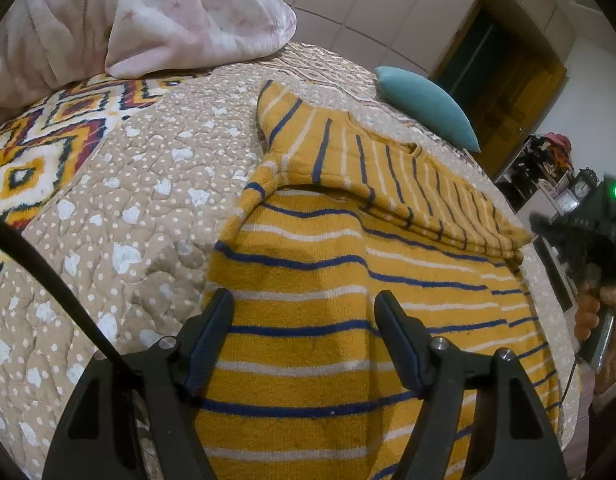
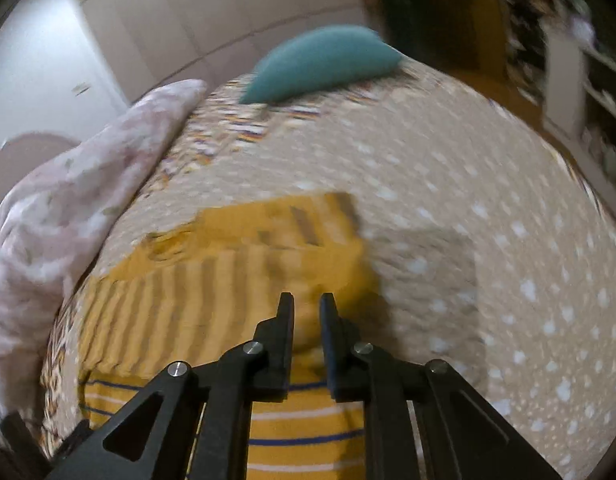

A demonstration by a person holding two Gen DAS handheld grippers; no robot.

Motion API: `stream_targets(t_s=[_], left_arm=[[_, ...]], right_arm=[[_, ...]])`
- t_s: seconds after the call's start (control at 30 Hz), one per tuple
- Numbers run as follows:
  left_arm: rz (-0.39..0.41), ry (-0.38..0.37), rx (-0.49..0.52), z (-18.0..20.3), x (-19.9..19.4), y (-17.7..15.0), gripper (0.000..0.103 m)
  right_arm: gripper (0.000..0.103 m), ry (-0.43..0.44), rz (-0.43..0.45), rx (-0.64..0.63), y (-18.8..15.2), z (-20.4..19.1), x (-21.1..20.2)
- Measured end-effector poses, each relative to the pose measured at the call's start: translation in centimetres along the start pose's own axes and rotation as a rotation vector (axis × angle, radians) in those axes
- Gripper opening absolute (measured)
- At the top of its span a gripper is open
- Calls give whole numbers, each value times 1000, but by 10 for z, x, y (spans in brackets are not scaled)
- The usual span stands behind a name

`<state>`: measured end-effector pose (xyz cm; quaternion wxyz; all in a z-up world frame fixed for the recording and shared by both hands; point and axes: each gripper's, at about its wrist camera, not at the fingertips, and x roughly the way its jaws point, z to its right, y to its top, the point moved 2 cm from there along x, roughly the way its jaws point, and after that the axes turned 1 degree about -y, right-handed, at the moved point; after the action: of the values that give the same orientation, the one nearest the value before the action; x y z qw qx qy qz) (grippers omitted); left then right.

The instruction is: Fold small clothes

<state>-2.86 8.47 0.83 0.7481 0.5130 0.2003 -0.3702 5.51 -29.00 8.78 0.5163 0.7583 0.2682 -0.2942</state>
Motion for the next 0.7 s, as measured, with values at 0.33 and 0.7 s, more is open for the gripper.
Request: stream_targets(t_s=[0.33, 0.7], left_arm=[[74, -177, -148, -27, -13, -3, 71], [111, -230, -186, -33, -21, -6, 71]], right_arm=[[29, 295, -173, -437, -45, -203, 41], [18, 430, -486, -464, -91, -316, 134]])
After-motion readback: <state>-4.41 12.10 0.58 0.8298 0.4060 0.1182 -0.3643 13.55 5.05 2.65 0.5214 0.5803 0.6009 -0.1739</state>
